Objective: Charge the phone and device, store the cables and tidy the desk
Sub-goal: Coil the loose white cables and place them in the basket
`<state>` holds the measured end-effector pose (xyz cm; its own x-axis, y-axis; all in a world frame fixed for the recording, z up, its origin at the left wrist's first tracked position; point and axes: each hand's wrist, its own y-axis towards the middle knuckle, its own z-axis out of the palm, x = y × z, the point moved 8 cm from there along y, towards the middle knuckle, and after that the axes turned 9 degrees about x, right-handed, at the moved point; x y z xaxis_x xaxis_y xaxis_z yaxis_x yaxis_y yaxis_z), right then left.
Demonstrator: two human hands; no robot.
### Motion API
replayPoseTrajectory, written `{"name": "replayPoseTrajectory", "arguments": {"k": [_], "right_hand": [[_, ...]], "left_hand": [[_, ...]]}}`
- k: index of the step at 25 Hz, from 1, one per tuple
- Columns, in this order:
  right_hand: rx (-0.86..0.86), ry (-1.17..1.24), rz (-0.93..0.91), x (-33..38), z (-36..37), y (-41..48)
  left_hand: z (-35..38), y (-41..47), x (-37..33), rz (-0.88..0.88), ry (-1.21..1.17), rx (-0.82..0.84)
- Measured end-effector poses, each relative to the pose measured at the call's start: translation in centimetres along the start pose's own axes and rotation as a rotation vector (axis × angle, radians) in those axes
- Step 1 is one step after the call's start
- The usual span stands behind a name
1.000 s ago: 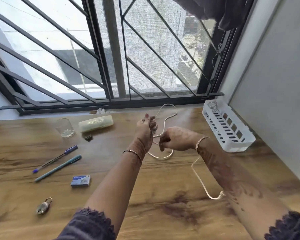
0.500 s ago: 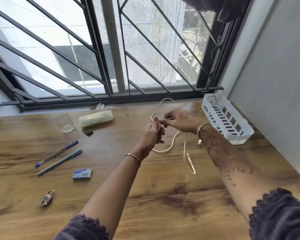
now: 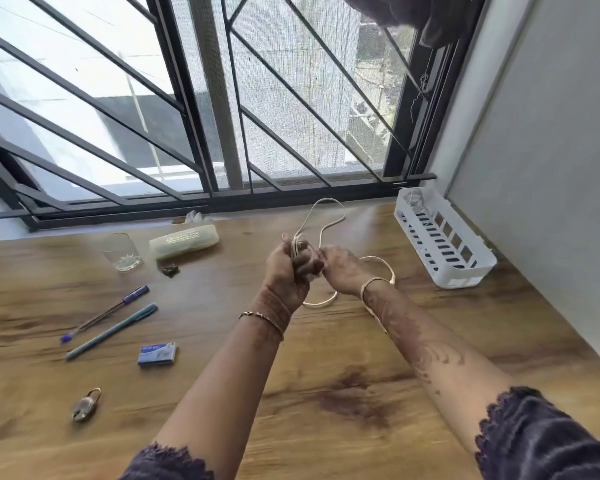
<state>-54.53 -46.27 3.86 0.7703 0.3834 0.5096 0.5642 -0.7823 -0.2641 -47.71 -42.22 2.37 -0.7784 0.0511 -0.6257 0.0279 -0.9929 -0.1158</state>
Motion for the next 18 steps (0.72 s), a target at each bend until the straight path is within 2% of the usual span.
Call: {"name": "replayPoseTrajectory", "arguments": {"k": [5,12,16,18], "right_hand": [[0.139,-0.036,-0.061,0.6,2.5,-0.7],[0.257,-0.242,-0.144,2.2,2.0,-2.9],[0.238,-0.228,-0.201,3.0,1.0,-3.5],[0.197,-0.161,-0.185,2.5,-0.2,-3.5]], "left_hand": [[-1.1,0.5,-2.0,0.138,-0.059,-0.122],[-2.6,0.7,-2.2,0.216,0.251,-0.251],[-2.1,0.3,-1.2,0.114,0.787,-0.198],[-2.0,0.1,-0.6,0.082,0.896,-0.122]]}}
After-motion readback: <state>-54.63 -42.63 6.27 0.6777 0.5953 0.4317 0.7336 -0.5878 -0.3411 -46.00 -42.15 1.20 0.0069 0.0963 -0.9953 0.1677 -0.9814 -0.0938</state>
